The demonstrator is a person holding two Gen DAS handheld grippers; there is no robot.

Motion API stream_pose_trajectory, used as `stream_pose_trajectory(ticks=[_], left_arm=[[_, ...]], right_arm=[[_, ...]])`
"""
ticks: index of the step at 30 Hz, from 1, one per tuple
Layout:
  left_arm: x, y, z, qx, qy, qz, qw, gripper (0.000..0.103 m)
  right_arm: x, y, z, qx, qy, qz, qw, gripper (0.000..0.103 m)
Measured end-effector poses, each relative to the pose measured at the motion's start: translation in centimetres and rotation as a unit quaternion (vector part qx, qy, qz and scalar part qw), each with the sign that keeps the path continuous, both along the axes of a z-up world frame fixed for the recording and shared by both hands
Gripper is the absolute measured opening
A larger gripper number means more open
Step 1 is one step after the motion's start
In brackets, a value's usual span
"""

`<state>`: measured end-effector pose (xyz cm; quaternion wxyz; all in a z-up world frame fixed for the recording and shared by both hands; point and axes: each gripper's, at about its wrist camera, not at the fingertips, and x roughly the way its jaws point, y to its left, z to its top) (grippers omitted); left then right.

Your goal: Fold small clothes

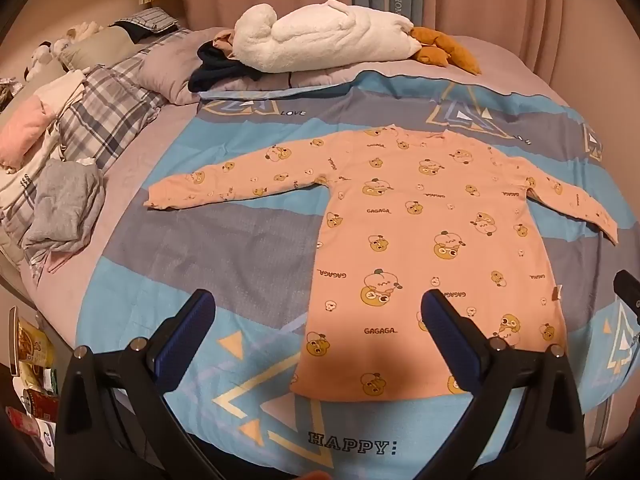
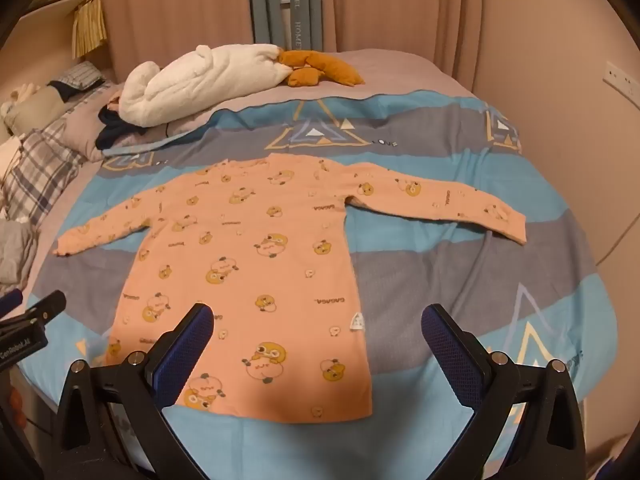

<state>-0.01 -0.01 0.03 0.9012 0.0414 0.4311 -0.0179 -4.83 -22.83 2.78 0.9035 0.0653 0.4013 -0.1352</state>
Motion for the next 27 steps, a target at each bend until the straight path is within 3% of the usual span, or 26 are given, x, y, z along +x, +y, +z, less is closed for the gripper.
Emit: stream_pose_trajectory(ticks=[27], left_arm=[[-0.05, 0.26, -0.02, 0.000, -0.004, 0.002, 1.0000, 0.103]], right_arm=[[-0.27, -0.22, 0.04, 0.003, -0.001, -0.001, 1.000, 0.103]])
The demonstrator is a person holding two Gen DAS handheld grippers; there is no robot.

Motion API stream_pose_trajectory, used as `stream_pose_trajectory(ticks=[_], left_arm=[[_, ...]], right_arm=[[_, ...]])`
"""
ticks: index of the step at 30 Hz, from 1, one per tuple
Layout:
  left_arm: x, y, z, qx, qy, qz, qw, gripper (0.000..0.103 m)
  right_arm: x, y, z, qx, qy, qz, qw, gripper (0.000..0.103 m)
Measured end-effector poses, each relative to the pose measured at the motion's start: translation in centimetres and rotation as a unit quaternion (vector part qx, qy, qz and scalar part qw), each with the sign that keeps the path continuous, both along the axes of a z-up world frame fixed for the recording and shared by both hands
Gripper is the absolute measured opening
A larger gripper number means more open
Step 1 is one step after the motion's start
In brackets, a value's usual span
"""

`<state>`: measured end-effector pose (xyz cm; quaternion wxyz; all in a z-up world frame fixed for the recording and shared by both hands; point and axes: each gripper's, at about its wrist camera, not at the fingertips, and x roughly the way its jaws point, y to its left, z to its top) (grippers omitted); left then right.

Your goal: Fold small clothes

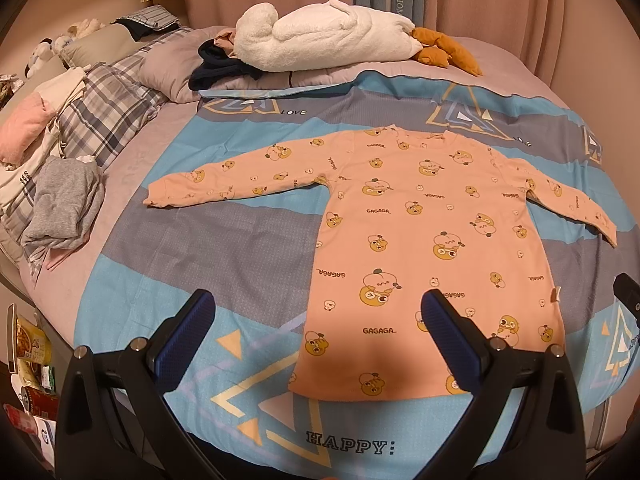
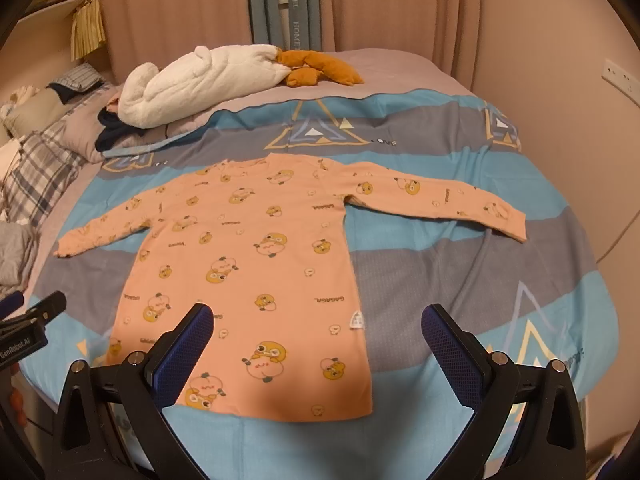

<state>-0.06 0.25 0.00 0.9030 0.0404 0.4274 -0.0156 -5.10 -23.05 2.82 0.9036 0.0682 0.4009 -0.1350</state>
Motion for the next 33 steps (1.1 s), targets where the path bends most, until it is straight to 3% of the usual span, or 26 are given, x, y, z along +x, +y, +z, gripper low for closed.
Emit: stream_pose_trajectory(ticks=[33], left_arm=[[-0.07, -0.43, -0.03, 0.004, 0.003, -0.004, 1.0000, 0.103]], right_arm=[[0.05, -0.23, -0.34, 0.001, 0.003, 0.001, 1.000, 0.103]])
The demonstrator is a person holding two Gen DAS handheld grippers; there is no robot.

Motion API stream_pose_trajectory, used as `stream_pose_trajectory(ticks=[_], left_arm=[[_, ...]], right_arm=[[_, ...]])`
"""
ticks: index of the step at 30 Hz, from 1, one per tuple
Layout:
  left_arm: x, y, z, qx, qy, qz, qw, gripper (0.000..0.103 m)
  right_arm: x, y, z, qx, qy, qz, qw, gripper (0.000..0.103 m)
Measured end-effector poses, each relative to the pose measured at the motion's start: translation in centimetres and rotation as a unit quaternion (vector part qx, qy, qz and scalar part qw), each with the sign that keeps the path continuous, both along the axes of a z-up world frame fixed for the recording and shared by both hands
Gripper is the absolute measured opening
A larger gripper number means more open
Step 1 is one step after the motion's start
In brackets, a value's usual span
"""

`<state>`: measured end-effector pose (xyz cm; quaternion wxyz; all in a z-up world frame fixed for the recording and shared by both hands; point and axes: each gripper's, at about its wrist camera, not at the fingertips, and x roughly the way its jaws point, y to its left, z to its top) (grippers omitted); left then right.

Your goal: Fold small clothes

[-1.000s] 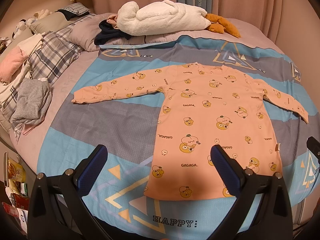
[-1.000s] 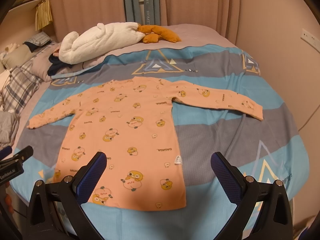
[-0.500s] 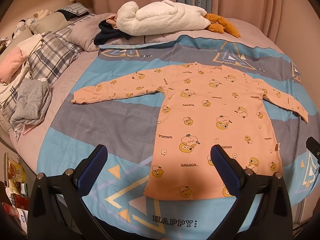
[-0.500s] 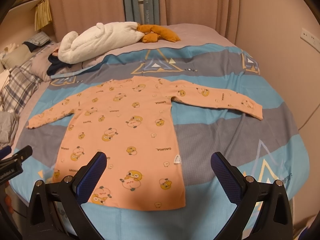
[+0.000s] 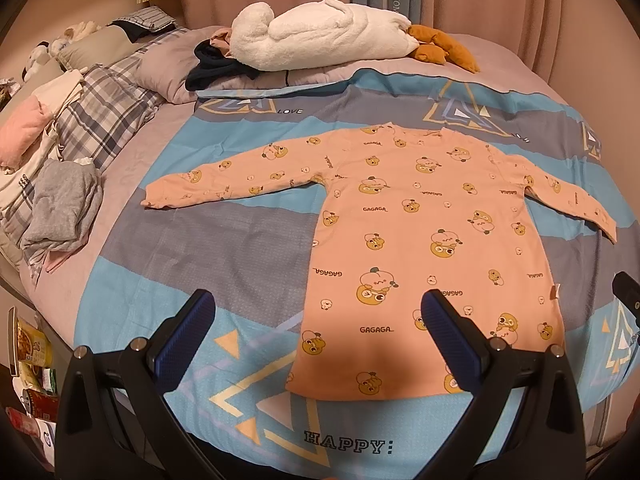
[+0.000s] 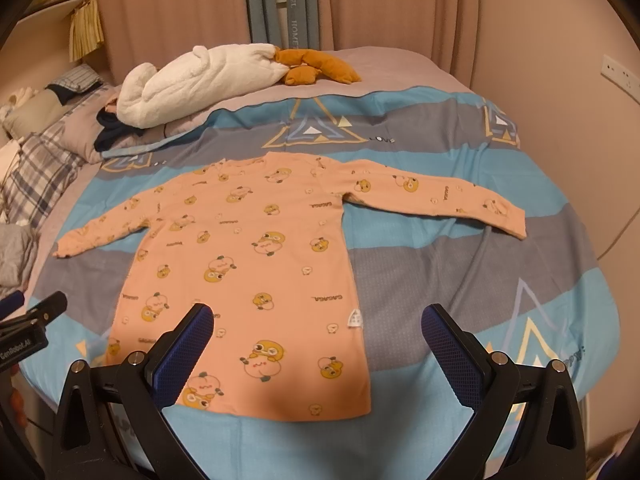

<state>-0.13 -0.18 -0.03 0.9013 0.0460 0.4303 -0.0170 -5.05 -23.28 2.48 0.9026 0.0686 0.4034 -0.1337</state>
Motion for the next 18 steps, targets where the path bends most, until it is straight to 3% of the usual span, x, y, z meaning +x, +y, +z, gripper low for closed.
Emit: stream_pose_trajectory(ticks=[18], left_arm=[[-0.09, 0.05, -0.38, 0.001, 0.002, -0.001, 1.0000, 0.103]], right_arm=[[-0.02, -0.02, -0.15, 0.001, 0.000, 0.000, 1.000, 0.103]])
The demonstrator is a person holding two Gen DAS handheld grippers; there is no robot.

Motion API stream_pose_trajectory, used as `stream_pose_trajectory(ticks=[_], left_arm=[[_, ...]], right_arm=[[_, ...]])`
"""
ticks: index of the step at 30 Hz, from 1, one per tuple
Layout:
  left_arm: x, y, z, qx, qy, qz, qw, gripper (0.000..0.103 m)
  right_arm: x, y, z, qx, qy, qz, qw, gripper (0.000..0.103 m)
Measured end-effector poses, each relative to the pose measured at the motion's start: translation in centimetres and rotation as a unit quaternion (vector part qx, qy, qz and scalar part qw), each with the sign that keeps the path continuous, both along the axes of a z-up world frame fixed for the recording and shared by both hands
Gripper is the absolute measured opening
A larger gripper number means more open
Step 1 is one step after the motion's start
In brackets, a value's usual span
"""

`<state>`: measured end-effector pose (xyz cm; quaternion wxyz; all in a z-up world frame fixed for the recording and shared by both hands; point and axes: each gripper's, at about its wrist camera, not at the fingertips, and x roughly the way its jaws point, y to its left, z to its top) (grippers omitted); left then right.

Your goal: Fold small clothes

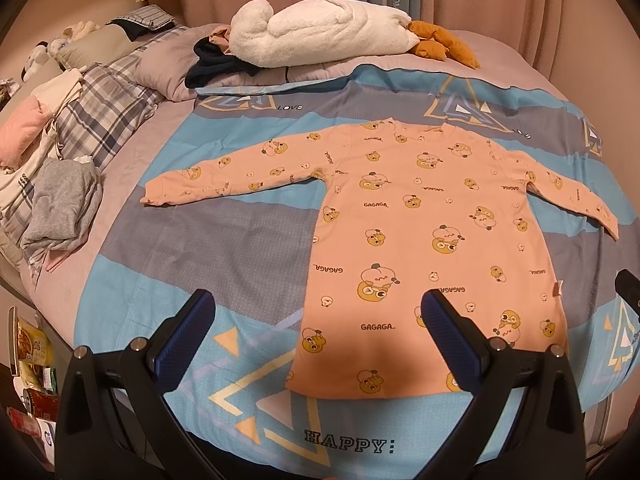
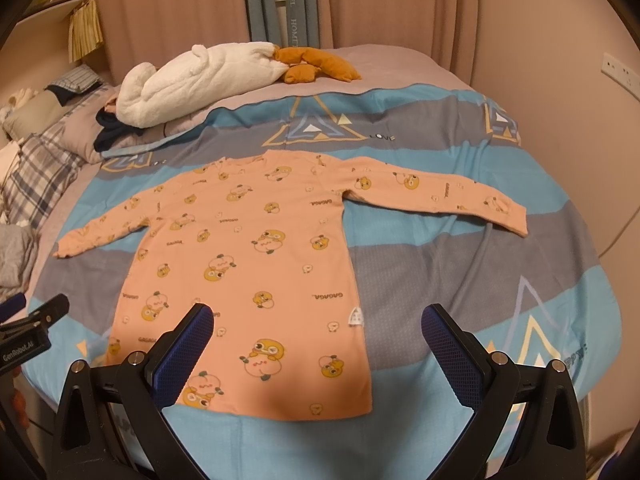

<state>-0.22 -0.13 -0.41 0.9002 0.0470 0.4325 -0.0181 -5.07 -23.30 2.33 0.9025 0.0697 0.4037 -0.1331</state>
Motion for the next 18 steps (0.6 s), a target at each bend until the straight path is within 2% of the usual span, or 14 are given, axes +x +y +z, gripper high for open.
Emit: stream_pose_trajectory(ticks=[18], left_arm=[[0.14, 0.05, -0.43, 0.004, 0.005, -0.001, 1.0000, 0.103]], right_arm=[[-0.29, 0.47, -0.79, 0.003, 0.002, 0.000, 1.000, 0.103]])
